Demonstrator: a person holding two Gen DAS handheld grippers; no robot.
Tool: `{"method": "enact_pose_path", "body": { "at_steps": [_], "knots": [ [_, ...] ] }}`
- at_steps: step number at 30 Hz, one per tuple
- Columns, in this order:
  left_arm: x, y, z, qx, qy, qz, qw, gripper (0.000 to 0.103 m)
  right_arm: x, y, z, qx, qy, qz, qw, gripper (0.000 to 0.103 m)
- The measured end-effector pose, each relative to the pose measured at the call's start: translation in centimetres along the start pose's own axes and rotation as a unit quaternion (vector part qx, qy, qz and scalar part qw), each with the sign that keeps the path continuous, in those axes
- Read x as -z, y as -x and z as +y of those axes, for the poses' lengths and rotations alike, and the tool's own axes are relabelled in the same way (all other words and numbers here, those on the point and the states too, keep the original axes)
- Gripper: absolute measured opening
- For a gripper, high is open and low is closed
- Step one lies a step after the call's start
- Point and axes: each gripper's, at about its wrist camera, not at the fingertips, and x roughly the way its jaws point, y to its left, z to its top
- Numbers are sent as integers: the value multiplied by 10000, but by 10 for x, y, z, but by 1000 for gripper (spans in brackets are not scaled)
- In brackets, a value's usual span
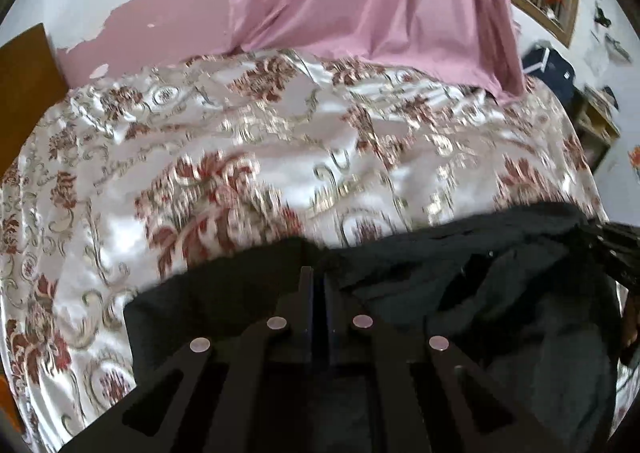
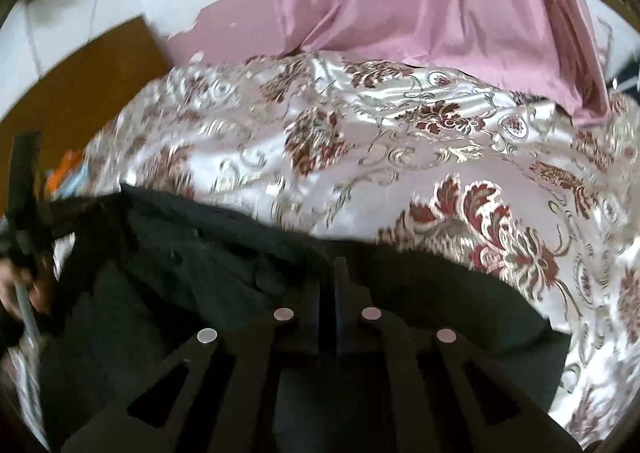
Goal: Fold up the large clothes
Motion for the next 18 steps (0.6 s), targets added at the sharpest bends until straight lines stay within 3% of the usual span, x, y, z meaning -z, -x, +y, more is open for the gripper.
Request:
{"method": "enact_pose_path", "body": {
  "at_steps": [5, 9, 12, 18],
  "knots": [
    [27, -7, -6, 22, -364, 158, 9992, 5, 24, -2, 7, 144, 499, 250, 9983, 5],
    [47, -24, -23, -343, -889, 284, 9950, 5, 42, -15, 8, 279, 672, 380, 9966, 5],
    [54, -22, -34, -586, -1302, 65, 9897, 5, 49, -14, 10, 307, 698, 218, 9968, 5],
    [56, -16, -30, -507, -1246, -47, 9909, 5, 35, 20, 8, -205, 453, -79, 9987, 10]
  ]
}}
